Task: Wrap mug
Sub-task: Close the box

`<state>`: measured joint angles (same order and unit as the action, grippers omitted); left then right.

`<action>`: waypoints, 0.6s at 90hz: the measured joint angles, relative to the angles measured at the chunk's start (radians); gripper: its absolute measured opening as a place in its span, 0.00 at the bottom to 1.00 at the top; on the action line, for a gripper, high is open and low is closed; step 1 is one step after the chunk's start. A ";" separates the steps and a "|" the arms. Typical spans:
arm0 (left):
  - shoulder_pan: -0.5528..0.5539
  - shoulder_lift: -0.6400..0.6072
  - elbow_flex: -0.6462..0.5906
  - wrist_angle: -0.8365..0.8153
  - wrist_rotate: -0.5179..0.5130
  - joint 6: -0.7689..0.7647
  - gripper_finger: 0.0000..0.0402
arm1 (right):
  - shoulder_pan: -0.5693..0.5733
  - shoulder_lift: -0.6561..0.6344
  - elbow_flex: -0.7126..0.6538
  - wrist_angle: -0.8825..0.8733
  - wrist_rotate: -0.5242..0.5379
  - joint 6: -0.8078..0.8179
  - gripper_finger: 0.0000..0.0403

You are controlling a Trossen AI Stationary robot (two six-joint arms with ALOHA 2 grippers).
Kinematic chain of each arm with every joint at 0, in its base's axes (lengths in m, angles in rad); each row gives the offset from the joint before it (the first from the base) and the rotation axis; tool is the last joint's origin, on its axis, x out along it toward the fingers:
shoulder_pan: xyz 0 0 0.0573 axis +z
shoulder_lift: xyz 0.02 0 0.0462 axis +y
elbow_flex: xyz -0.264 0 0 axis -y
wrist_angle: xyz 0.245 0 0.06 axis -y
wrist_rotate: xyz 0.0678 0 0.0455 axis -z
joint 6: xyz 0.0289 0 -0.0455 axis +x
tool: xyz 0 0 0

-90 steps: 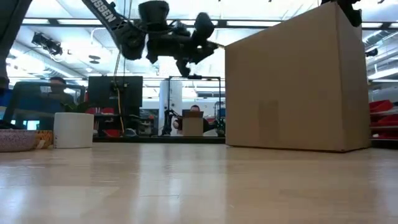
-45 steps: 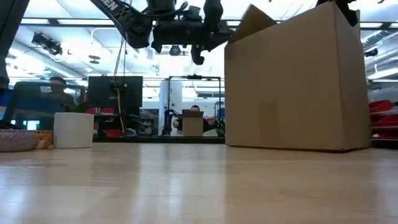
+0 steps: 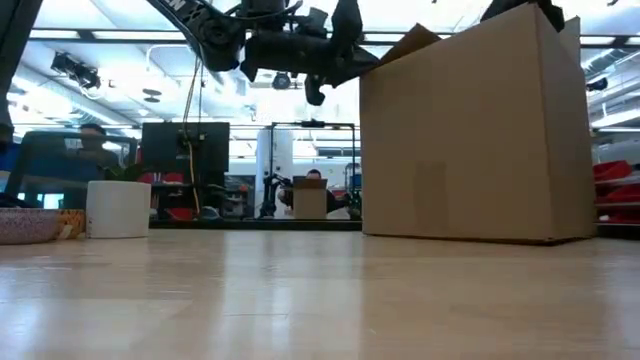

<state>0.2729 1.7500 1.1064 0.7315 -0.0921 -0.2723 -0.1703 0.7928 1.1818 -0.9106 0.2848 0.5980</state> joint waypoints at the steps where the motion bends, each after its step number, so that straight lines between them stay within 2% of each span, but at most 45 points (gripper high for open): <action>1: 0.000 0.000 0.000 0.000 0.000 0.002 0.13 | 0.000 -0.002 0.000 0.005 0.013 -0.001 0.00; 11: -0.004 0.001 -0.001 0.000 -0.001 0.008 0.13 | 0.000 -0.016 0.000 0.075 0.190 -0.044 0.00; 31: -0.022 0.001 -0.002 -0.020 -0.004 0.055 0.13 | 0.000 -0.017 0.001 0.383 0.515 -0.256 0.00; 39: -0.028 0.001 -0.002 -0.035 -0.005 0.060 0.13 | 0.000 -0.003 0.002 0.473 0.722 -0.426 0.00; 45: -0.033 0.002 -0.002 -0.037 -0.005 0.060 0.13 | -0.002 0.008 0.002 0.503 0.867 -0.488 0.00; 54: -0.044 0.002 -0.003 -0.035 -0.007 0.060 0.13 | -0.017 0.020 0.020 0.497 0.952 -0.500 0.00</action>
<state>0.2292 1.7523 1.1034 0.6961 -0.0996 -0.2121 -0.1877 0.8127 1.2023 -0.4133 1.2372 0.0976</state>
